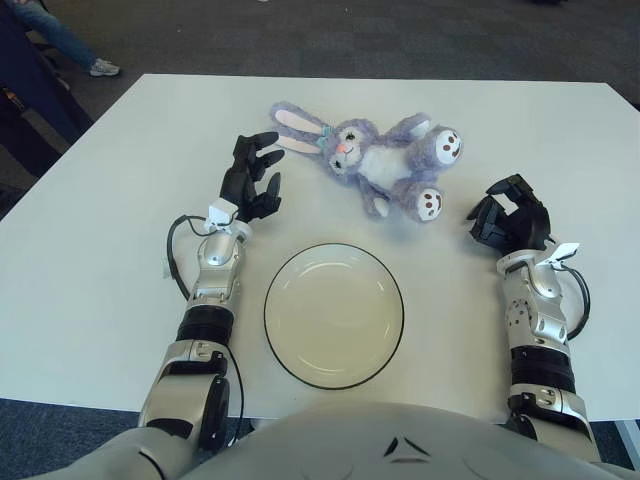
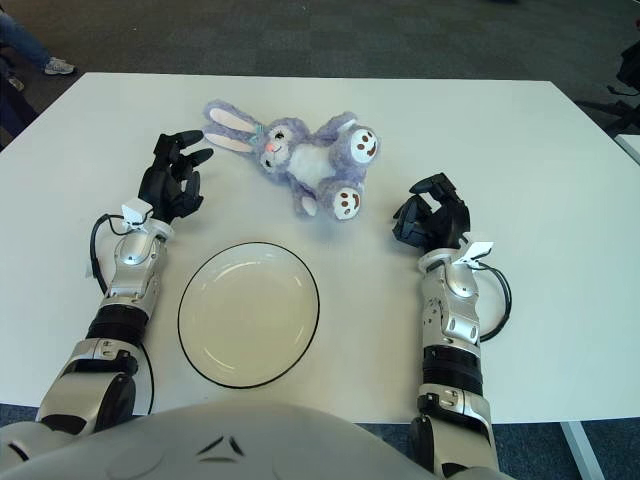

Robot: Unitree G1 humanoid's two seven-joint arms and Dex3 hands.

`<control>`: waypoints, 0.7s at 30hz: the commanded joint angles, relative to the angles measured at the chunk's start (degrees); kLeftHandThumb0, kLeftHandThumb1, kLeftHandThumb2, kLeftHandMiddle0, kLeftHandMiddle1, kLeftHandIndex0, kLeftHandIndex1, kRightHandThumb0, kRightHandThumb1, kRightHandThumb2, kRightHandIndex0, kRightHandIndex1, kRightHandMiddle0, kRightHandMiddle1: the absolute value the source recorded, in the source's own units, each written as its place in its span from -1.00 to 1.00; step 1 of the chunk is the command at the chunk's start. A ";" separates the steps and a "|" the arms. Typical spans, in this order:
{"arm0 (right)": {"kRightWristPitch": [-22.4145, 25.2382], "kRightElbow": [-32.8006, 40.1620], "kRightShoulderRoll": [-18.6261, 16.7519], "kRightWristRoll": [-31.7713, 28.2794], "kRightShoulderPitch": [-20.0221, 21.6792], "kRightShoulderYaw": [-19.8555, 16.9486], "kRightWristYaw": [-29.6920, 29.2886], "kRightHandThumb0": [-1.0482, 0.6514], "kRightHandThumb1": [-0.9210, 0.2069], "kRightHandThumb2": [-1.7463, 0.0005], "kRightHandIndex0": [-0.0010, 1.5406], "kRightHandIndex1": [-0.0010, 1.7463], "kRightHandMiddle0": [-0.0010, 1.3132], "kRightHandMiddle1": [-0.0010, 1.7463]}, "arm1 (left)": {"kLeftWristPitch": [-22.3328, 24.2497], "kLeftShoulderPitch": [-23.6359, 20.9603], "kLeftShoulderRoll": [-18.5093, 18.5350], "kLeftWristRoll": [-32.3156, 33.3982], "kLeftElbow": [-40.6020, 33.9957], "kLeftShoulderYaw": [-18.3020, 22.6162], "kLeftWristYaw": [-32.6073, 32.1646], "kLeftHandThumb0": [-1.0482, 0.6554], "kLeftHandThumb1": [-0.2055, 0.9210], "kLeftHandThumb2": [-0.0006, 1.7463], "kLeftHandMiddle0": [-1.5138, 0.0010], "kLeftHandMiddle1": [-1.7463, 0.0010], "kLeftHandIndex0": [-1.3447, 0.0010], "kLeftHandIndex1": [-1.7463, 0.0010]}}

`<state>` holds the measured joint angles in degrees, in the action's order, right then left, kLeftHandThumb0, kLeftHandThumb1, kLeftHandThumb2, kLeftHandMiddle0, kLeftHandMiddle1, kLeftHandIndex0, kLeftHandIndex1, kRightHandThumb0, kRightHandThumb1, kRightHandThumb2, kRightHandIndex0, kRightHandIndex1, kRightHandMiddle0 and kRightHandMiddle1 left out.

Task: Put the doll into the plate.

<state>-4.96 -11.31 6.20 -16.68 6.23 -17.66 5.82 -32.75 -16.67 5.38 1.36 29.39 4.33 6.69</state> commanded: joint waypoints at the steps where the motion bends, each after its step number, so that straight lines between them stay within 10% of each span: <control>1: 0.71 -1.94 -0.70 -0.11 -1.33 -0.18 -0.43 0.22 0.37 -0.71 -0.08 1.00 -0.11 0.90 | -2.73 5.09 0.06 -2.79 5.88 -0.61 -1.69 -0.47 0.58 -0.15 0.91 0.59 1.00 0.26; 13: 1.01 -2.17 -0.76 -0.20 -1.08 -0.03 -0.31 0.22 0.39 -0.71 -0.08 1.00 -0.09 0.88 | -12.54 3.61 4.82 -16.60 7.30 -2.06 -14.51 -0.33 0.05 0.06 0.82 0.70 1.00 0.29; 21: 1.20 -2.48 -0.68 0.03 -0.82 0.13 -0.37 0.22 0.40 -0.72 -0.07 1.00 -0.09 0.89 | -10.27 4.34 7.37 -26.15 -3.48 -3.49 -20.22 -0.30 -0.23 0.16 0.83 0.53 1.00 0.39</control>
<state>-4.95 -11.70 6.04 -16.67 6.63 -17.55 5.82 -44.12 -15.86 12.14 -22.21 26.50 1.72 -12.05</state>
